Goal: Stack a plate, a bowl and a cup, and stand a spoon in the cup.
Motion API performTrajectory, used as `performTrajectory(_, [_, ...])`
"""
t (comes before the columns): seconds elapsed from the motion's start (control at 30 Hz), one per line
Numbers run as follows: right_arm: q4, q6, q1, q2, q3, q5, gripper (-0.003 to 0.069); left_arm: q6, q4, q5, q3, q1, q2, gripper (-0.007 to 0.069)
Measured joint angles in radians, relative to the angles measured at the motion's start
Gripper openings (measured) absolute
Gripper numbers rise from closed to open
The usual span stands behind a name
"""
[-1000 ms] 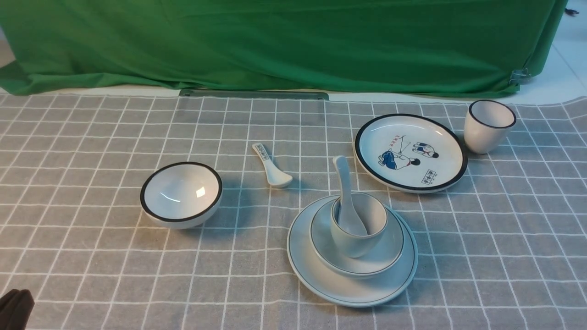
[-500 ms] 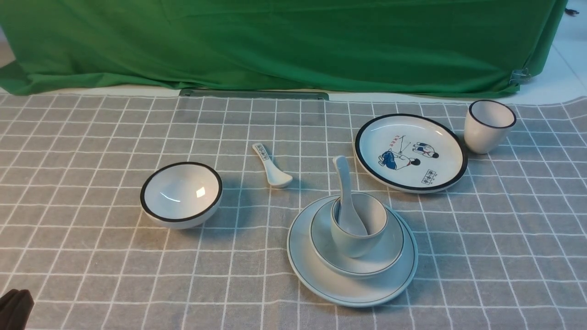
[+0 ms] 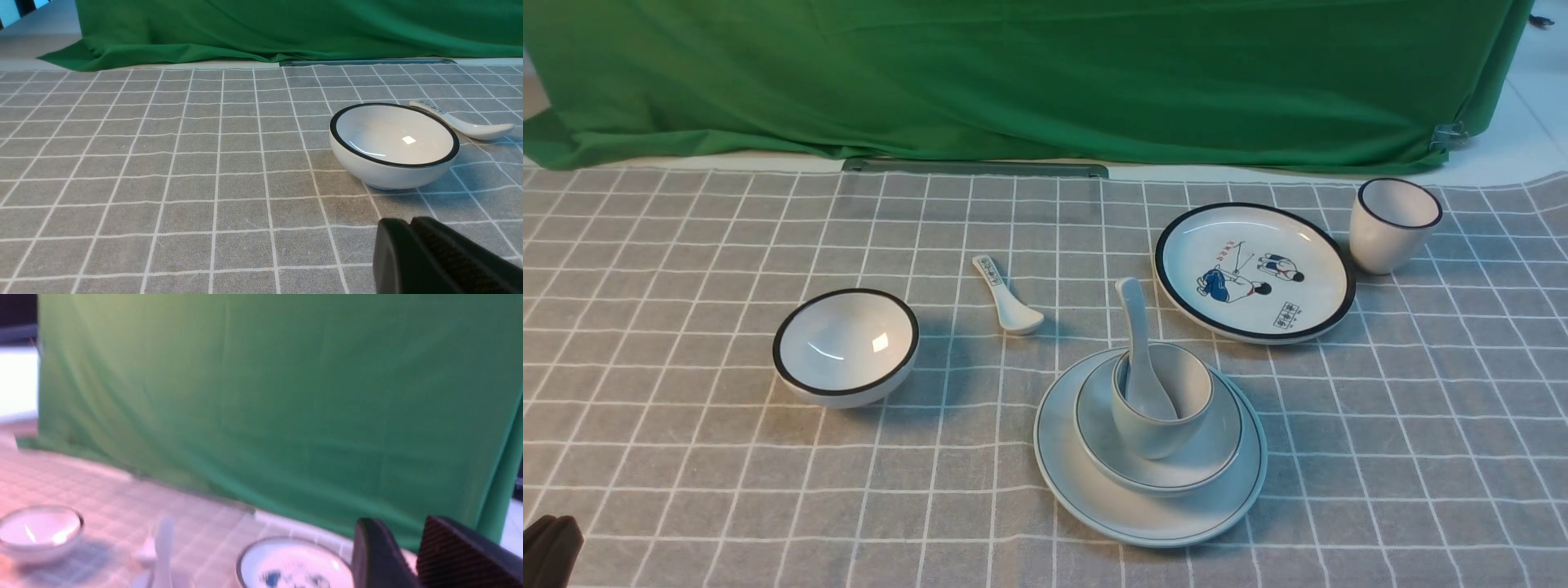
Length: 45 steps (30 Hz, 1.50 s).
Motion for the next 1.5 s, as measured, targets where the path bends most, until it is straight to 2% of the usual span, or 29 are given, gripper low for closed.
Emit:
performTrajectory(0.23, [-0.048,0.019,-0.006,0.044,0.03,0.002,0.023,0.0,0.0,0.0,0.0,0.0,0.0,0.0012])
performTrajectory(0.37, [-0.053,0.019,-0.098,0.04,0.116,-0.002,0.0235,0.0,0.0,0.0,0.0,0.0,0.0,0.0012])
performTrajectory(0.5, [-0.059,0.021,-0.249,-0.004,0.279,0.001,0.0235,-0.001,0.0,0.0,0.0,0.0,0.0,0.0012])
performTrajectory(0.6, [-0.058,0.024,-0.298,-0.089,0.39,0.034,0.024,-0.001,0.001,0.0,0.0,0.0,0.0,0.0012])
performTrajectory(0.73, [-0.058,0.023,-0.287,-0.108,0.401,0.104,0.0241,-0.001,0.002,0.0,0.0,0.0,-0.001,0.0012])
performTrajectory(1.5, [-0.054,0.068,-0.286,-0.108,0.401,0.108,0.0241,-0.001,0.003,0.0,0.0,0.0,-0.001,0.0017])
